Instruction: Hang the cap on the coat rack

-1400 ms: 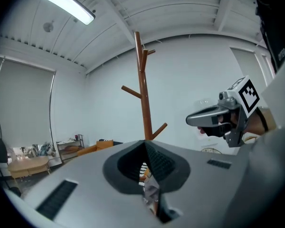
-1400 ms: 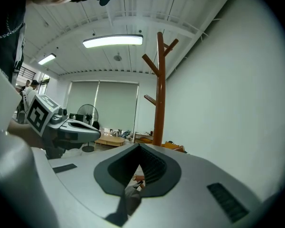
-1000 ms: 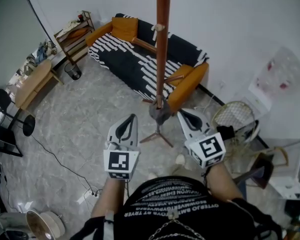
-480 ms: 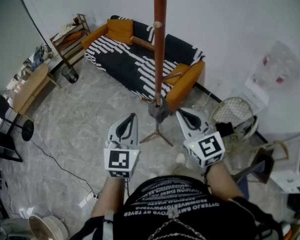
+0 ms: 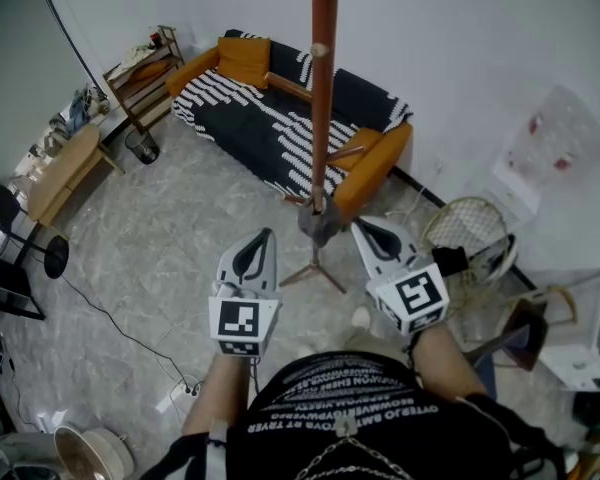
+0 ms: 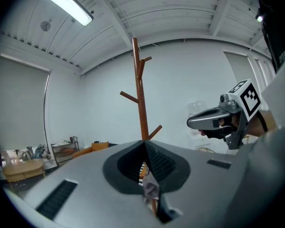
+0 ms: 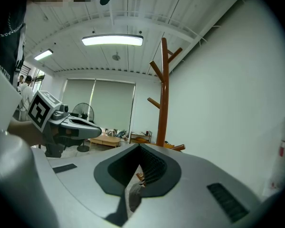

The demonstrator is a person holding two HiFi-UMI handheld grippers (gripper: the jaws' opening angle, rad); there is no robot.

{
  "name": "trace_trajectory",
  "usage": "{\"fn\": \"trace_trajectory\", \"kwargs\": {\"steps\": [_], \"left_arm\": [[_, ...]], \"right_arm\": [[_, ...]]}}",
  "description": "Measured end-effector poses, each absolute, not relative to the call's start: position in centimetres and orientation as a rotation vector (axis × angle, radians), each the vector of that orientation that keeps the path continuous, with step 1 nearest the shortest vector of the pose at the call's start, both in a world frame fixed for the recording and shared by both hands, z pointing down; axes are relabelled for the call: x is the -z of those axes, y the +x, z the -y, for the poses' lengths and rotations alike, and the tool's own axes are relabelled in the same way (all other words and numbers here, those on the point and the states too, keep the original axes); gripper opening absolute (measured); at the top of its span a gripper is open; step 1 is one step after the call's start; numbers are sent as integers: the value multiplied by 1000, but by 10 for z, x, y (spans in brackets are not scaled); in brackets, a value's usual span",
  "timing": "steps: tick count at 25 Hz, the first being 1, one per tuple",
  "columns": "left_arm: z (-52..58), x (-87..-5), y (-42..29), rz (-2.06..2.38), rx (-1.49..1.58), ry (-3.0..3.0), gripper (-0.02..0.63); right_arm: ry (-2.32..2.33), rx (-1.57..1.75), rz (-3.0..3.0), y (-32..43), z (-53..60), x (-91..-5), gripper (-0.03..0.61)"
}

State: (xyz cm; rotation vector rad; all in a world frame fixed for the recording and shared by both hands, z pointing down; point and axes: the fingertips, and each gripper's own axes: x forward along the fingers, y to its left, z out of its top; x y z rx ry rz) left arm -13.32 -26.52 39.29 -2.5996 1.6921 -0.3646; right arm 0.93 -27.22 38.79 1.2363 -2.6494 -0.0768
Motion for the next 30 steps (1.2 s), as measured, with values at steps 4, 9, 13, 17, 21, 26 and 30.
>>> {"fn": "trace_trajectory", "kwargs": {"steps": [4,9,13,17,21,26,30], "left_arm": [[263,-396,-134,-1697,371,-2602,3],[263,-400,-133,-1695,382,-2608,3],[264,-404,-131,-1690,390,-2622,3],[263,-406,-128,-1679,399,-2632,3],[266,-407,-125,-1670,400,-2640,3],[264,-416,-122,-1659,428,-2662,3],[264,-424,-119,-1656,441,-2673,3]], "right_arm": [[1231,83,2648,9,270,-389,3],[1227,85,2662,8,268,-387,3],[1225,96,2662,9,269,-386,3],[1225,86,2656,10,267,-388,3],[1225,75,2655,11,269,-388,3],[1232,63,2653,13,267,-392,3],[1227,40,2656,14,266,-399,3]]}}
